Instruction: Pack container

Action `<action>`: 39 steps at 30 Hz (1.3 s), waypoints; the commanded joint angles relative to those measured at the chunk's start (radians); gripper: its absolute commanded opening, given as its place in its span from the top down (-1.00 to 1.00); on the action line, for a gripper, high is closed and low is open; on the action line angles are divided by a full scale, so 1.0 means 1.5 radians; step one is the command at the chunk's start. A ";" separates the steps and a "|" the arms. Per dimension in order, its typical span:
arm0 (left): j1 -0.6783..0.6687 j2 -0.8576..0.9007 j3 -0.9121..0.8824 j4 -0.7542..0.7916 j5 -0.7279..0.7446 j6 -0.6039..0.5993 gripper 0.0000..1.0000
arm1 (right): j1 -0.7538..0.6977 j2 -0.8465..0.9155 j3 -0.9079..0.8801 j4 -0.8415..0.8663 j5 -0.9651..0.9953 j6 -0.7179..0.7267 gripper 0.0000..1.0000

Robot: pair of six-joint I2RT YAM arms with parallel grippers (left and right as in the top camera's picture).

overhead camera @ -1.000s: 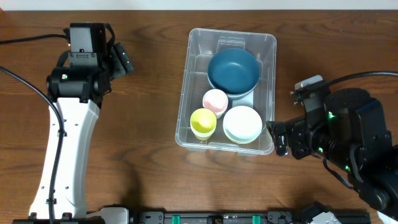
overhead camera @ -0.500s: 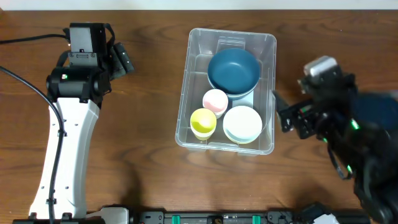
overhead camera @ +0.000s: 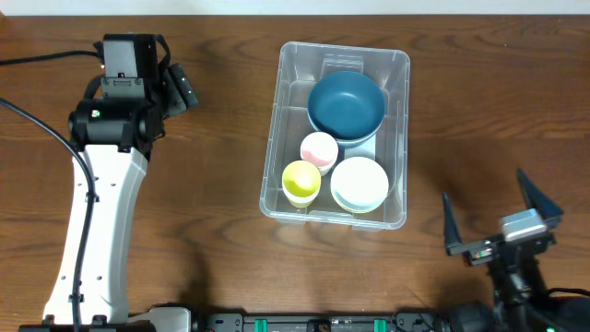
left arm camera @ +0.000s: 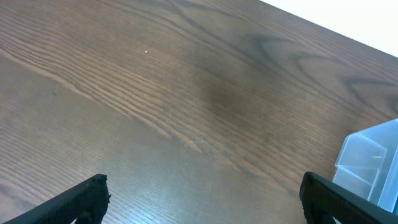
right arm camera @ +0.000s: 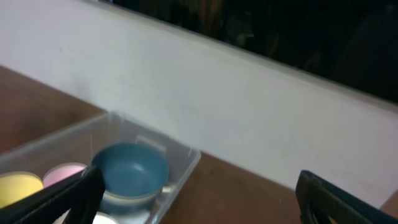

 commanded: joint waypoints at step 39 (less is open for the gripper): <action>0.003 0.003 0.007 -0.002 -0.006 0.002 -0.96 | -0.127 -0.120 -0.436 0.246 -0.050 -0.030 -0.98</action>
